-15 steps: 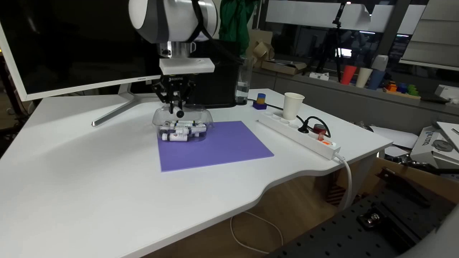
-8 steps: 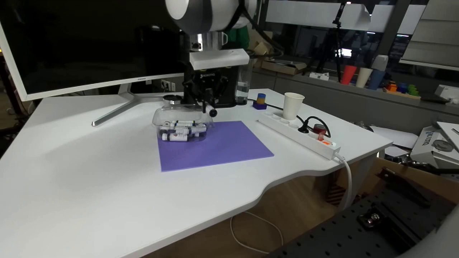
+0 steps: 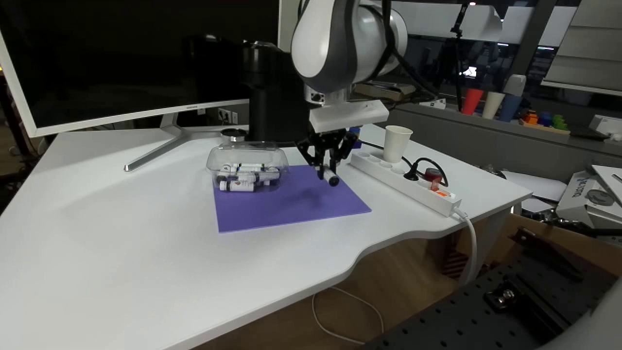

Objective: Pick a bottle from the container and put it on the table

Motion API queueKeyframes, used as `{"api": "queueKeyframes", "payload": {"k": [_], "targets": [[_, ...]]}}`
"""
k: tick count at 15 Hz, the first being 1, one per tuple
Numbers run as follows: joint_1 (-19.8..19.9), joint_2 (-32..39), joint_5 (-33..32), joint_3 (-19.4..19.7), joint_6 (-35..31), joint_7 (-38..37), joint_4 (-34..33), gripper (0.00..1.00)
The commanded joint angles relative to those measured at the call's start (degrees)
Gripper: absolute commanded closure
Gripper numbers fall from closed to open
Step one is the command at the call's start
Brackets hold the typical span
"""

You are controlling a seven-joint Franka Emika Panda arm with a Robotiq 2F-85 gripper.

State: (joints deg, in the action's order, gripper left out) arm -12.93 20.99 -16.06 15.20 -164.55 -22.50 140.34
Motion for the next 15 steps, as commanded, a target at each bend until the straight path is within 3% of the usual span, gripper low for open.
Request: {"api": "queueKeyframes", "payload": {"k": [1,4,5,6,11,13,15], "targets": [[-1.5,3.2,-1.2,3.8,-5.3,-1.9,0.9,0.93],[-1.6,6.3,3.4,4.1,-8.0,-0.6,0.1,0.9],[-1.2,6.9,5.2,3.6,-8.8,0.0,0.1,0.48],[-1.3,7.2,6.8,3.3,-9.1,0.3,-0.1,0.47],[-4.8,4.9,11.1,5.4,-8.7,1.2,1.1,0.15],[-9.1,2.7,10.3,9.3,-8.0,0.1,1.9,0.02],[-15.3,0.2,8.2,15.3,-6.1,-1.6,2.5,0.0]]}}
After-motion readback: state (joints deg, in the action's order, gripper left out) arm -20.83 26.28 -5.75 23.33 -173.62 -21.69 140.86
